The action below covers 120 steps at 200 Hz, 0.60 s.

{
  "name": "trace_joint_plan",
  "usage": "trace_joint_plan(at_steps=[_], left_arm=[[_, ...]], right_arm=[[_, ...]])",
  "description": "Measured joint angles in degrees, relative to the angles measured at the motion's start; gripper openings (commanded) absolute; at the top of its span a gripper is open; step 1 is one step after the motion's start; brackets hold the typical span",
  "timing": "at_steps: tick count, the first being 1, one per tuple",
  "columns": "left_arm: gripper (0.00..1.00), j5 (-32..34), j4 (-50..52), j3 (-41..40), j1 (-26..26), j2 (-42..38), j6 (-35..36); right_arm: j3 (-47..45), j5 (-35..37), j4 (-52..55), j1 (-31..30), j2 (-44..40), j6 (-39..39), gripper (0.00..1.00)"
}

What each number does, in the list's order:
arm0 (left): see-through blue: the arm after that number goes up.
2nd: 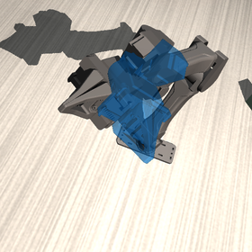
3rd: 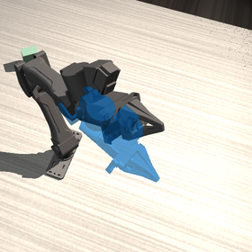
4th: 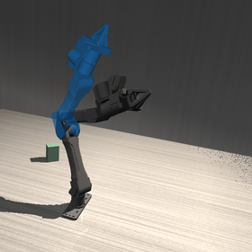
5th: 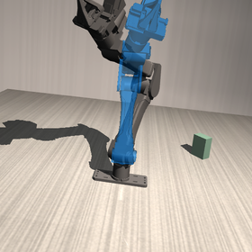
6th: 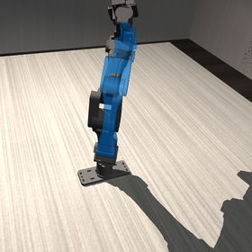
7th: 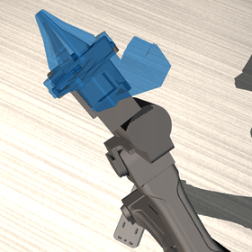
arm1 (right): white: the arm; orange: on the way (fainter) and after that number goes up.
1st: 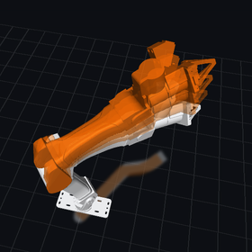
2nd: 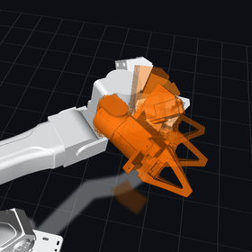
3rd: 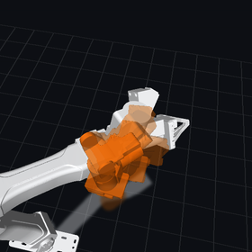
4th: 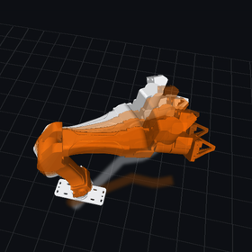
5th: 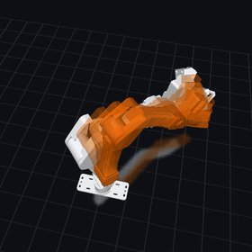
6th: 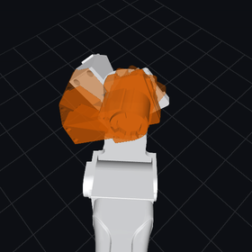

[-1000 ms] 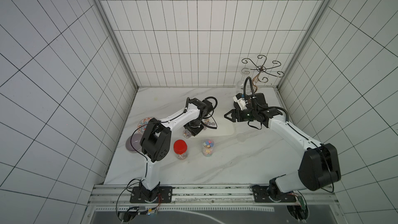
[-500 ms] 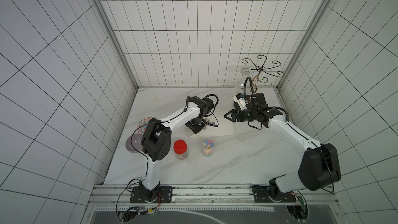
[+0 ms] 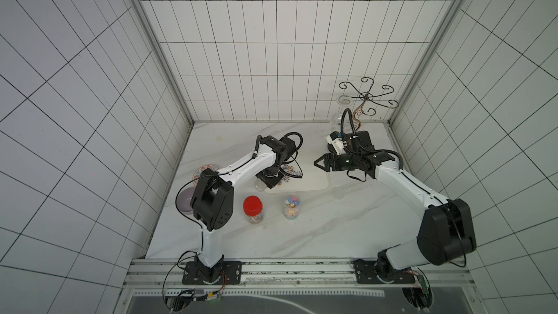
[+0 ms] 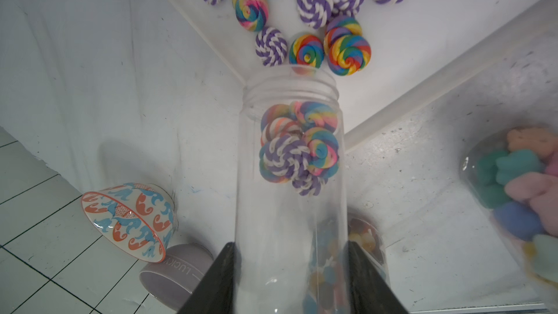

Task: Pour the candies out of the jar
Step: 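Pour the candies out of the jar onto the tray.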

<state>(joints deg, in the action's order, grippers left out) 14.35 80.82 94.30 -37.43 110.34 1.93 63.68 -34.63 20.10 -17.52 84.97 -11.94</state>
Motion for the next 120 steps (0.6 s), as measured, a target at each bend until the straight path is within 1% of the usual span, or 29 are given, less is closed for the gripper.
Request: trace_joint_plan(at_steps=[16,42,51,77,97,111,120], left_arm=[[0.39,-0.63,0.02,0.11,0.2,0.24,-0.09],[0.41,-1.2,0.28,4.94,-0.02,-0.11,-0.5],[0.41,-1.49,-0.87,5.25,-0.02,-0.94,-0.5],[0.38,-2.89,-4.22,0.07,0.39,-2.51,-0.42],[0.38,-3.67,-4.81,-4.04,0.76,0.24,-0.44],[0.38,-3.78,-4.46,-4.2,0.74,1.07,-0.68],[0.38,-4.31,-4.04,-2.93,0.66,1.01,-0.7]], right_arm=[[0.0,-0.15,0.0,0.0,0.0,-0.02,0.7],[0.0,-0.26,-0.02,0.0,0.0,-0.02,0.7],[0.0,-0.35,-0.02,0.0,0.0,-0.02,0.7],[0.0,-0.46,-0.13,0.0,0.0,-0.04,0.7],[-0.07,-0.57,-0.46,0.0,0.0,-0.04,0.7],[-0.26,-0.55,-0.59,-0.02,0.0,-0.04,0.7],[-0.42,-0.57,-0.61,-0.02,0.0,-0.07,0.7]])
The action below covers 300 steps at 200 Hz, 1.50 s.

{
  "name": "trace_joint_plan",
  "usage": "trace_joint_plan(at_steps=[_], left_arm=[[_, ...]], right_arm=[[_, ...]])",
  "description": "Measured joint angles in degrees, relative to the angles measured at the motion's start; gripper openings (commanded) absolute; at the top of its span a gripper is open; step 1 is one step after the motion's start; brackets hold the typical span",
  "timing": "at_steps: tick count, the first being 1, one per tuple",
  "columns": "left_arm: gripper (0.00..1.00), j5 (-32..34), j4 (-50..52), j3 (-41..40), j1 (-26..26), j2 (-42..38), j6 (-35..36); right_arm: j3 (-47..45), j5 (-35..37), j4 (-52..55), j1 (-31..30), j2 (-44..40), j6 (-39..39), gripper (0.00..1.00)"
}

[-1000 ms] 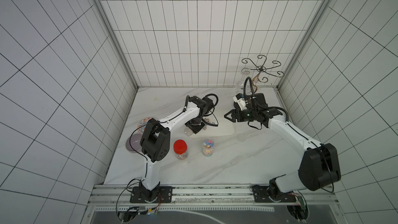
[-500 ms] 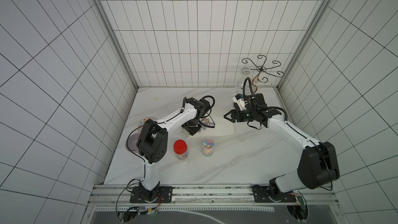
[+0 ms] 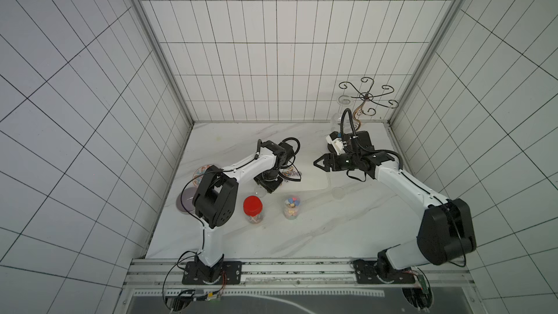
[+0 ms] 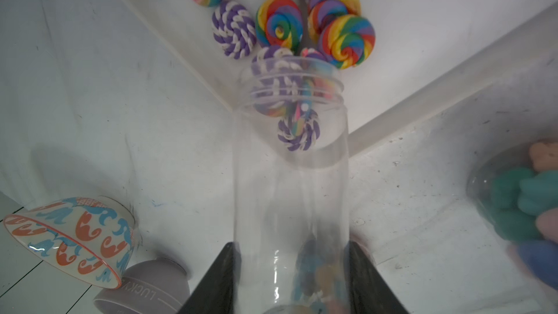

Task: Pour the candies out of the jar
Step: 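Pour the candies out of the jar onto the tray.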

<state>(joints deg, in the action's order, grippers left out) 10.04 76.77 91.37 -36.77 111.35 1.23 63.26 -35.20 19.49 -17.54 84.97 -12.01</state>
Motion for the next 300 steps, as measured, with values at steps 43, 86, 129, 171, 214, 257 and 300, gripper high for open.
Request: trace_joint_plan(at_steps=[43,86,129,171,214,257,300], left_arm=[[0.38,-0.22,-0.33,5.38,-0.68,-2.51,-0.39],[0.4,-0.68,-2.05,4.33,-0.55,-6.21,-0.33],[0.41,-1.33,-1.79,2.84,-0.83,-4.15,-0.39],[0.37,-1.25,-3.87,-0.35,0.96,-5.01,-0.13],[0.37,-2.51,-4.57,-1.62,5.77,-4.98,-0.13],[0.37,-2.97,-5.2,3.67,-1.57,-2.45,-0.13],[0.38,-4.46,-6.25,-1.7,6.34,-4.04,0.31]], right_arm=[[-0.13,0.0,-0.15,0.0,0.37,0.0,0.7],[-0.13,0.0,-0.22,-0.42,0.76,-0.31,0.7],[-0.13,0.07,-0.15,-0.9,1.05,-0.37,0.7],[-0.13,0.07,-0.11,-1.25,1.09,-0.37,0.7],[-0.13,0.68,0.02,-1.25,1.07,-0.39,0.7],[-0.13,0.85,0.02,-1.25,1.09,-0.39,0.7],[-0.13,0.9,0.02,-1.25,1.14,-0.37,0.7]])
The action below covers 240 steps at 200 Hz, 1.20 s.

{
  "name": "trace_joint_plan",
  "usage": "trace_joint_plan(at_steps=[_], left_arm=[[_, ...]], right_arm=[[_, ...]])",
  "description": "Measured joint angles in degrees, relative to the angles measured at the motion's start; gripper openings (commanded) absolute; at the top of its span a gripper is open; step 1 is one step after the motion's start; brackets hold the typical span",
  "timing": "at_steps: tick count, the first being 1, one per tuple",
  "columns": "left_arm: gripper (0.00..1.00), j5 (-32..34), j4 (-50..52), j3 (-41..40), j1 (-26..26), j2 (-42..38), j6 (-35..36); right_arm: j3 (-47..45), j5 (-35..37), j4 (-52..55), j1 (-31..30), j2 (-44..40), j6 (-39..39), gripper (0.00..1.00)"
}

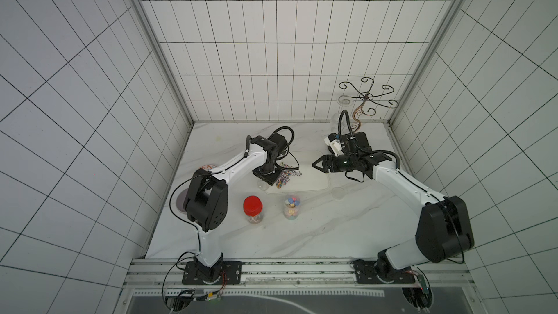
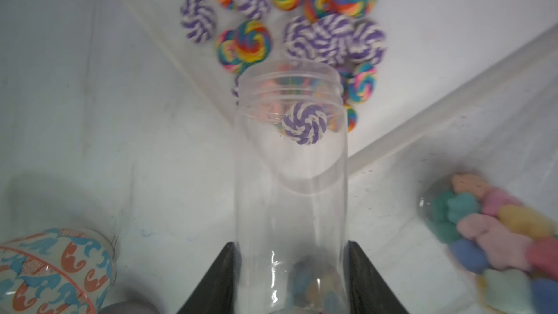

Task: Pour the candies out of the jar
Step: 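Pour the candies out of the jar onto the tray.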

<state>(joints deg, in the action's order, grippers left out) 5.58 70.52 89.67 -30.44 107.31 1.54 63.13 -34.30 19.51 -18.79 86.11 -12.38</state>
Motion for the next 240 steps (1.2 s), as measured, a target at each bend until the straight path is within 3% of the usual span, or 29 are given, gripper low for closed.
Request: trace_joint_plan(at_steps=[14,38,154,205,240], left_arm=[[0.38,3.61,-0.42,-0.68,-0.68,-0.55,-0.24],[0.38,1.7,-0.68,-1.51,-2.6,-1.97,-0.26],[0.38,12.76,2.97,1.07,-6.64,-2.34,0.68],[0.39,11.06,2.86,-1.16,-1.42,-3.34,0.39],[0.39,10.75,1.99,0.76,-9.68,-0.85,-0.35]], right_arm=[[0.0,0.0,0.04,0.0,0.15,0.0,0.7],[0.0,0.0,0.07,-0.02,0.39,0.0,0.7],[0.0,0.0,-0.11,-1.01,1.66,-0.04,0.69],[0.0,-0.02,-0.24,-1.55,1.95,-0.07,0.68],[0.0,0.02,-0.22,-1.77,2.51,-0.07,0.68]])
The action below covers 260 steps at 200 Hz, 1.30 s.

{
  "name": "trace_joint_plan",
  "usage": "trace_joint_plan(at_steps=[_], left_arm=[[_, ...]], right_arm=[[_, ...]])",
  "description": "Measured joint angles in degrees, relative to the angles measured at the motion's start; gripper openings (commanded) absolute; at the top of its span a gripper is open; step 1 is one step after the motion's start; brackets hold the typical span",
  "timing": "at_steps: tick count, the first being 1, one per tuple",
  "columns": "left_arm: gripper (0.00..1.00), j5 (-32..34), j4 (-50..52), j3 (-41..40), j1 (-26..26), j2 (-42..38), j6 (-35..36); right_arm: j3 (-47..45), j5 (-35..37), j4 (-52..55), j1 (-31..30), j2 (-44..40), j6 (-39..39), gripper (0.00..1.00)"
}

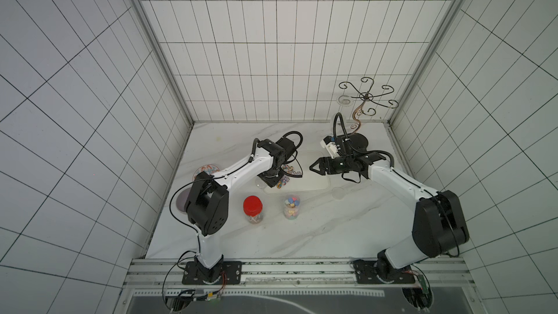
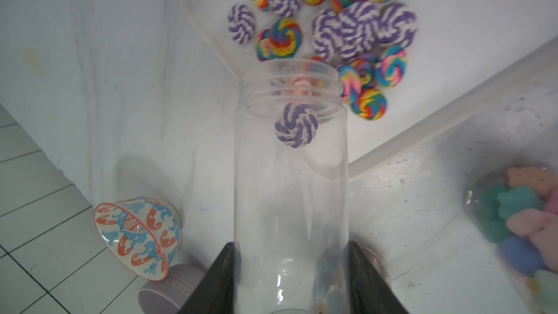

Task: Pour the candies out of the jar
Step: 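Pour the candies out of the jar onto the tray.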

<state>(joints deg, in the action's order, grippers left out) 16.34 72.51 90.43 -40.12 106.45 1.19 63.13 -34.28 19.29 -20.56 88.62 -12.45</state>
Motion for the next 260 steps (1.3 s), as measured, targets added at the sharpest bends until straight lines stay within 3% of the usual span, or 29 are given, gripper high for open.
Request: trace_joint_plan(at_steps=[16,59,74,113,148,168,182,260], left_arm=[[0.39,-1.01,-0.02,-0.04,0.0,0.02,0.07],[0.38,-1.18,-0.66,-1.11,8.09,-0.52,0.04],[0.39,-2.05,-0.52,-0.87,7.26,-0.5,-0.07],[0.39,-3.3,-1.01,1.42,-1.49,0.98,-0.04],[0.39,-5.86,-1.88,-1.07,7.56,-0.11,0.31],[0.39,-2.67,-1.57,-0.98,4.7,-0.13,0.09],[0.39,-4.55,-2.23,-1.22,2.78,-0.52,0.35],[0.39,-6.67,-3.34,-4.13,6.95,-3.61,0.42]], right_arm=[[0.0,0.0,-0.02,0.0,0.0,0.02,0.68],[0.0,0.11,0.0,0.0,0.0,0.02,0.68],[0.0,0.09,-0.02,0.0,0.0,0.02,0.68],[0.0,0.09,-0.02,-0.02,0.0,0.0,0.69],[0.0,0.13,-0.02,-0.02,0.0,0.02,0.68],[0.0,0.09,-0.02,0.0,0.0,0.02,0.68],[0.0,0.07,-0.02,-0.02,0.0,0.02,0.68],[0.0,0.0,0.02,-0.11,0.46,0.07,0.67]])
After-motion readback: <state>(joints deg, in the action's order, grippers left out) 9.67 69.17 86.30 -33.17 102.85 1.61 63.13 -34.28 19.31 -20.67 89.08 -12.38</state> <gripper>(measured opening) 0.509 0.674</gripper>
